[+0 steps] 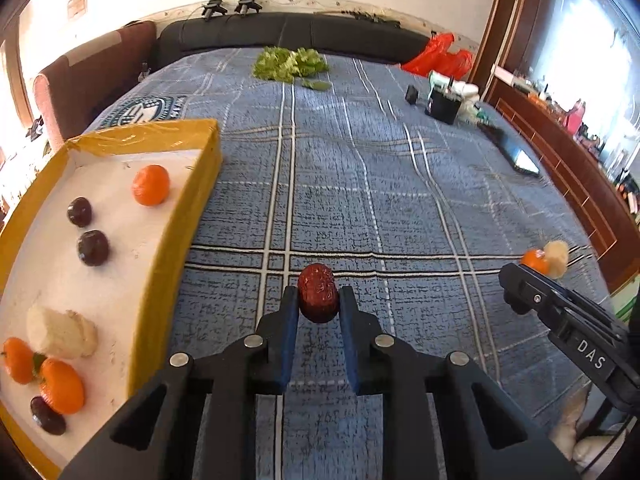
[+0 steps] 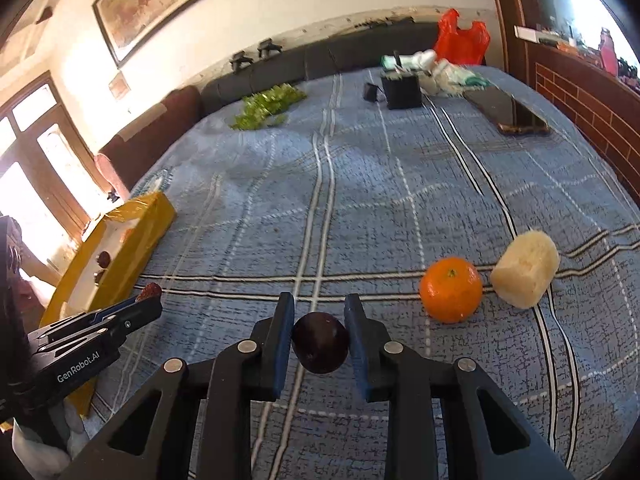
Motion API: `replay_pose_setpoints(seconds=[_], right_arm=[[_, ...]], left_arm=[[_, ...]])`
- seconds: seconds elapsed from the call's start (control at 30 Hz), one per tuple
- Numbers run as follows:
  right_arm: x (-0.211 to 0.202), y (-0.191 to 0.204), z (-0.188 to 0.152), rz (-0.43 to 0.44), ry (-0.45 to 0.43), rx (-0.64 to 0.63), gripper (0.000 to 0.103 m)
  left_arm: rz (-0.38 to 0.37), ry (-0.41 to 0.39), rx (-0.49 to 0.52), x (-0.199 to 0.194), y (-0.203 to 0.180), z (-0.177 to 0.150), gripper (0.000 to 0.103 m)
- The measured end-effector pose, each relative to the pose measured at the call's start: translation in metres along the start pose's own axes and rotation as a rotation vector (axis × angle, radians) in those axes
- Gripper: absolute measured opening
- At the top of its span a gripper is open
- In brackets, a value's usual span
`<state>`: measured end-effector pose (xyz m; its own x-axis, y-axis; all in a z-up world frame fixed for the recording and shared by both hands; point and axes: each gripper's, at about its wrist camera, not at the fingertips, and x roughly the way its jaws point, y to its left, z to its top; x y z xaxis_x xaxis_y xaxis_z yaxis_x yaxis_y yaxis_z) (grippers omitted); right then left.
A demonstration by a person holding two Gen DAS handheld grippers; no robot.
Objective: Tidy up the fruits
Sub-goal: 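Carry the date and plum into the tray and open both grippers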
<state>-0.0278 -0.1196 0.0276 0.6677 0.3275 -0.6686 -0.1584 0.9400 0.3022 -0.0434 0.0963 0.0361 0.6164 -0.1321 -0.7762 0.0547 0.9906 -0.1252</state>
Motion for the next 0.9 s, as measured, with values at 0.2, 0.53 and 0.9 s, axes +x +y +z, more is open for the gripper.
replay_pose_setpoints(seconds=[0.2, 0.53, 0.9], right_arm=[[-0.018, -0.006, 0.006, 0.174, -0.057, 0.068, 0.028], [-0.041, 0.039, 0.019, 0.323, -0.008, 0.076, 0.029], [-0.013, 0.18, 0.006, 0.406, 0.099, -0.176, 0.029]], left_arm=[[0.004, -0.04, -0.048, -0.03, 0.019, -0.003, 0.019], [0.067, -0.137, -0.174, -0.089, 0.094, -0.017, 0.02], [0.199, -0.158, -0.382, -0.123, 0.197, -0.05, 0.02]])
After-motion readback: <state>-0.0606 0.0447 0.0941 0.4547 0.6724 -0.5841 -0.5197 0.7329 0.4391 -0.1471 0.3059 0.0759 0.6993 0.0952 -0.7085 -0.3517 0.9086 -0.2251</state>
